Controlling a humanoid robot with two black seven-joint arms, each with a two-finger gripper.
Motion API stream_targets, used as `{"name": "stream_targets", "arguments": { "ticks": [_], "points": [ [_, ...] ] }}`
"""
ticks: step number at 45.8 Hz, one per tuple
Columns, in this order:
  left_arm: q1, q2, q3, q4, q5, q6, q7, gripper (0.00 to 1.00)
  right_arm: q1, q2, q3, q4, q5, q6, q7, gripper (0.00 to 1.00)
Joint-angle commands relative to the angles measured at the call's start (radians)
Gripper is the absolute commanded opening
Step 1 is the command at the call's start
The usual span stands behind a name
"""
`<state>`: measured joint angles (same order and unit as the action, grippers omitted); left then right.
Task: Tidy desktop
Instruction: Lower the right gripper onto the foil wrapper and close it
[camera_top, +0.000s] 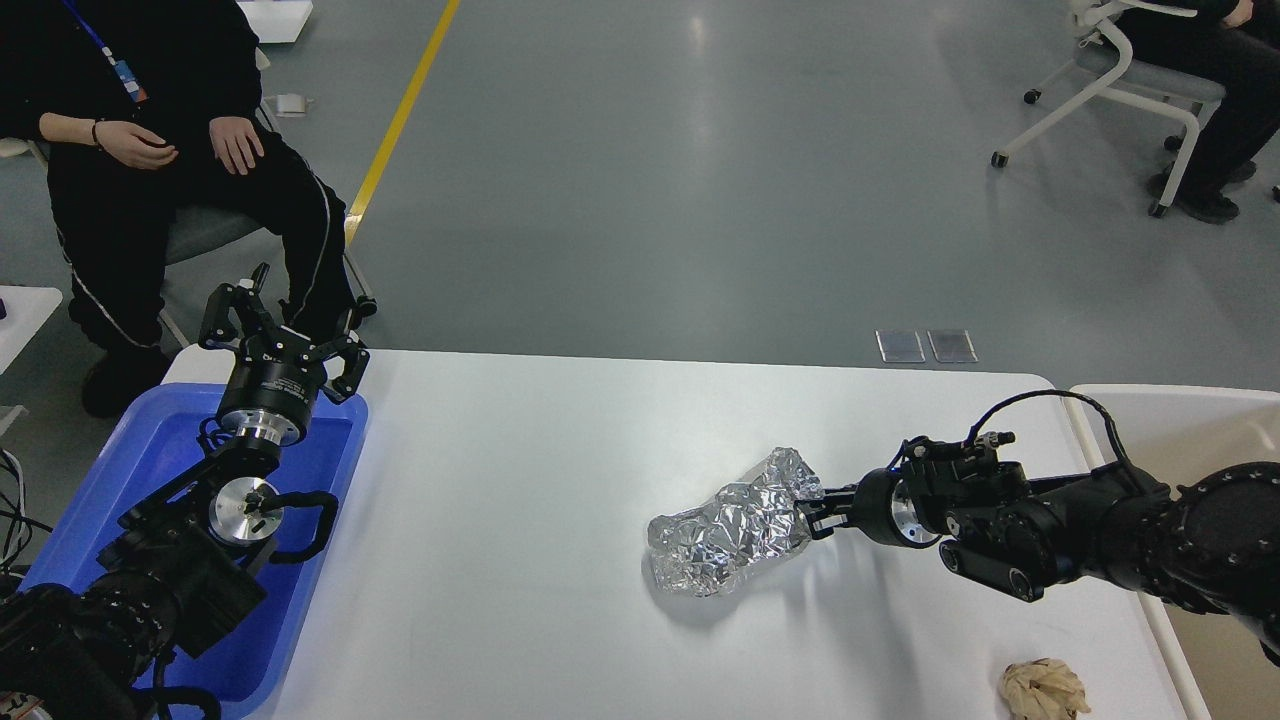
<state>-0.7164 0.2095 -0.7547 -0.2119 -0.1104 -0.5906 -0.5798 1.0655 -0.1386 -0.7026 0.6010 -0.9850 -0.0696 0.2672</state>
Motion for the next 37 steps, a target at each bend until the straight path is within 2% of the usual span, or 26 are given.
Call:
{"name": "stream_targets", "arguments": {
  "ticks": [1,13,21,30,37],
  "points": [
    [0.000,0.001,0.000,0.000,0.000,0.000,0.000,1.00,0.001,0.005,-0.005,-0.007,0.006,0.045,0.000,0.00],
    [0.000,0.001,0.000,0.000,0.000,0.000,0.000,1.00,0.042,-0.006,0.003,0.011,0.009,0.068,0.027,0.00],
    [0.000,0.001,0.000,0.000,0.000,0.000,0.000,1.00,0.097,-0.036,0.003,0.031,0.031,0.123,0.041,0.00],
    [0.000,-0.001,0.000,0.000,0.000,0.000,0.000,1.00,0.264,-0.162,0.002,0.230,0.037,0.175,0.033,0.00],
    [0.000,0.001,0.000,0.000,0.000,0.000,0.000,1.00,0.442,-0.295,-0.009,0.407,0.048,0.264,0.033,0.00]
  ]
}}
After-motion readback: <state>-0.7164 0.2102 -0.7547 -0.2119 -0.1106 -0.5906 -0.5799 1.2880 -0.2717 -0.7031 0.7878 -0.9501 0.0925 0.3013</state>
